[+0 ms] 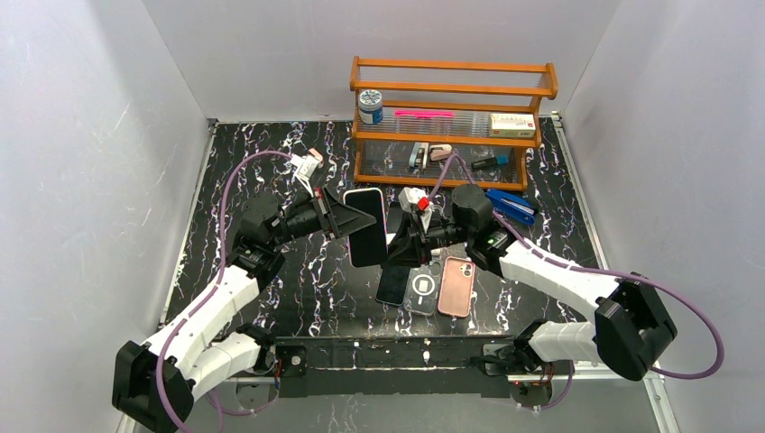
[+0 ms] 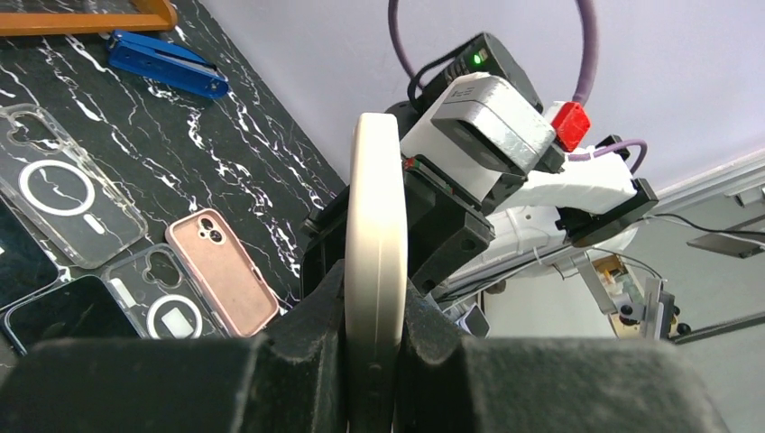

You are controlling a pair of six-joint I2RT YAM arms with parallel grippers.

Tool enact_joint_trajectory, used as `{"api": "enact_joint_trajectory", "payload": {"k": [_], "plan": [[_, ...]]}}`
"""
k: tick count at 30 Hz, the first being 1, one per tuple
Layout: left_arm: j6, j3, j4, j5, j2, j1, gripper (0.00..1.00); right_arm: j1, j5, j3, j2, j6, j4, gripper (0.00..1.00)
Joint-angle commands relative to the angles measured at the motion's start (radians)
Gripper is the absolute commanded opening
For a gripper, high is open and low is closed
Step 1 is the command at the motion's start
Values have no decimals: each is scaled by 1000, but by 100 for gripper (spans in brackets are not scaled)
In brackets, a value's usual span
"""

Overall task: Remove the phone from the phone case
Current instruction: Remove the phone case from the phone.

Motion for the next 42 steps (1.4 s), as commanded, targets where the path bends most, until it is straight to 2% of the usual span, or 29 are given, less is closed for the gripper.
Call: {"api": "enact_joint_trajectory", "payload": {"k": [1,4,10,20,27,29,31,34,35,38,42], "plan": [[-119,-23,77,45,-30,-32,0,-17,239,-48,4,289,459,11],[-138,-41,102,44,-38,-37,0,-27,261,-92,32,449,635,13],[-171,-82,145,33,-55,-51,0,-42,310,-110,98,698,836,25],[-180,-109,170,14,-43,-64,0,-48,326,-95,150,868,1010,38],[-151,-128,169,-24,13,-85,0,-45,293,-87,218,967,1156,38],[-135,-126,150,-31,31,-86,0,-46,284,-97,237,985,1198,33],[-83,-105,67,-51,37,-86,10,-45,284,-112,242,988,1204,21],[74,-28,-186,-151,20,-86,30,-46,304,-146,228,971,1165,4],[117,-1,-255,-207,12,-86,36,-47,318,-158,219,965,1137,1],[194,66,-384,-309,4,-84,53,-48,348,-186,184,934,1024,1],[248,129,-508,-433,9,-84,67,-47,390,-204,122,885,849,1]]}}
